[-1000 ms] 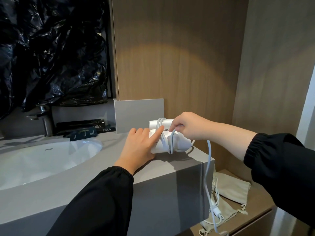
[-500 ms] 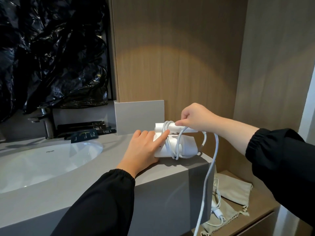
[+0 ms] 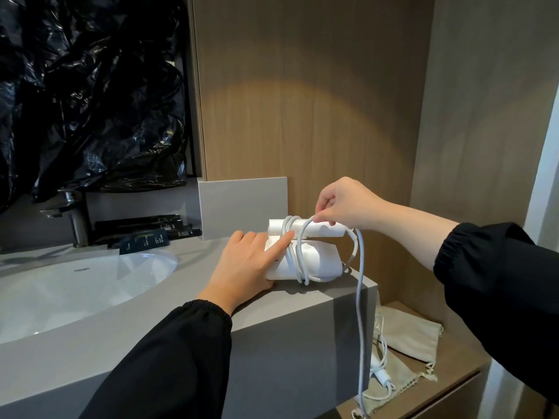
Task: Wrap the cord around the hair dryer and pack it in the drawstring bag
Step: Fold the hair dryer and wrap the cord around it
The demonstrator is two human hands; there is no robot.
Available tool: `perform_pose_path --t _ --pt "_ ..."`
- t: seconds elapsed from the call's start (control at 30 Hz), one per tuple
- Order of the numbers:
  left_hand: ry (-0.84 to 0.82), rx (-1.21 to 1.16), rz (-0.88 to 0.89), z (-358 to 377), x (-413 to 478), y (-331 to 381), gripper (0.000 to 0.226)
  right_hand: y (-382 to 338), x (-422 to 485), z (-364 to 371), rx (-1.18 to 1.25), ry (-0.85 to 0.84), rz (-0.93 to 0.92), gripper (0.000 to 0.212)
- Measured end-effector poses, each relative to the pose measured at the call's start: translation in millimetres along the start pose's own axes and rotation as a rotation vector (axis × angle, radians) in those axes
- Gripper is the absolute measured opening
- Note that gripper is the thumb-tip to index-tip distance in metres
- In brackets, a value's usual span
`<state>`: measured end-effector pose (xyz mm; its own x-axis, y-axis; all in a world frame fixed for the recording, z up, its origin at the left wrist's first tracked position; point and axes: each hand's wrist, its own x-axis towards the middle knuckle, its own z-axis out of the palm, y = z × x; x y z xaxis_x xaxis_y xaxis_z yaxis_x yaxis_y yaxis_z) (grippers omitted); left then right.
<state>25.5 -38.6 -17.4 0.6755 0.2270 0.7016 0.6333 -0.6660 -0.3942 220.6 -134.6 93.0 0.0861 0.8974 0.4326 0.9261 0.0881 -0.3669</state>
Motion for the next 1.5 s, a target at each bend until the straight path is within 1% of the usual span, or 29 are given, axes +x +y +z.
perform_pose_path --t 0.07,0.13,0.3,0.47,0.57,0.67,0.7,0.8,0.83,1.0,1.13,1.17,1.2,1.27,1.33,1.4,1.5 --pt "0.018 -0.008 0.017 -0.6 1.0 1.6 0.09 -0.2 1.6 2.9 -0.042 0.093 0.024 0.024" --pt "0.033 -0.015 0.032 -1.2 1.6 3.0 0.091 -1.2 1.9 5.9 -0.047 0.137 0.053 0.03" --pt "0.054 -0.01 0.041 0.2 1.3 2.1 0.096 -3.0 1.9 17.5 -0.052 0.193 0.062 0.031" --pt "0.079 -0.011 0.133 1.2 0.8 -0.3 0.087 -4.0 0.5 18.4 -0.049 0.205 0.053 0.033" --pt "0.11 -0.009 0.171 0.0 1.2 -1.0 0.077 -3.3 -2.0 17.6 -0.081 0.208 0.048 0.039" --pt "0.131 -0.012 0.186 -0.4 0.7 -0.7 0.071 1.3 -1.6 15.8 -0.078 0.151 0.048 0.04" --pt "0.137 -0.017 0.192 -0.5 0.7 -0.5 0.07 4.1 -0.4 15.0 -0.046 0.117 0.035 0.036" --pt "0.155 -0.032 0.217 -0.6 1.3 -0.8 0.066 10.9 1.1 10.5 0.066 0.038 -0.003 0.013" --pt "0.158 -0.029 0.223 -0.8 1.5 -0.8 0.066 12.9 1.4 8.5 0.079 0.013 0.002 0.01" --pt "0.169 -0.009 0.237 -2.0 1.7 -0.3 0.07 23.9 2.2 -7.1 0.12 -0.15 0.1 0.011" --pt "0.162 -0.011 0.243 -2.1 1.9 0.5 0.071 37.7 3.7 -11.8 0.052 -0.157 0.213 0.038" --pt "0.158 -0.012 0.248 -1.8 1.7 0.4 0.072 41.3 3.6 -10.8 0.054 -0.177 0.233 0.04" --pt "0.156 -0.012 0.253 -1.8 1.6 0.4 0.072 44.8 2.9 -10.1 0.096 -0.205 0.248 0.036" --pt "0.166 -0.019 0.265 -2.4 1.5 0.9 0.072 52.0 0.4 -10.4 0.275 -0.27 0.293 0.021" --pt "0.182 -0.027 0.281 -3.1 1.8 2.3 0.07 57.4 -2.9 -10.8 0.401 -0.313 0.321 0.018" --pt "0.185 -0.028 0.294 -2.5 2.1 3.5 0.07 59.1 -5.2 -6.3 0.403 -0.277 0.322 0.016" --pt "0.186 -0.036 0.289 -1.2 2.3 2.6 0.072 57.6 -4.4 0.3 0.392 -0.174 0.328 0.012"
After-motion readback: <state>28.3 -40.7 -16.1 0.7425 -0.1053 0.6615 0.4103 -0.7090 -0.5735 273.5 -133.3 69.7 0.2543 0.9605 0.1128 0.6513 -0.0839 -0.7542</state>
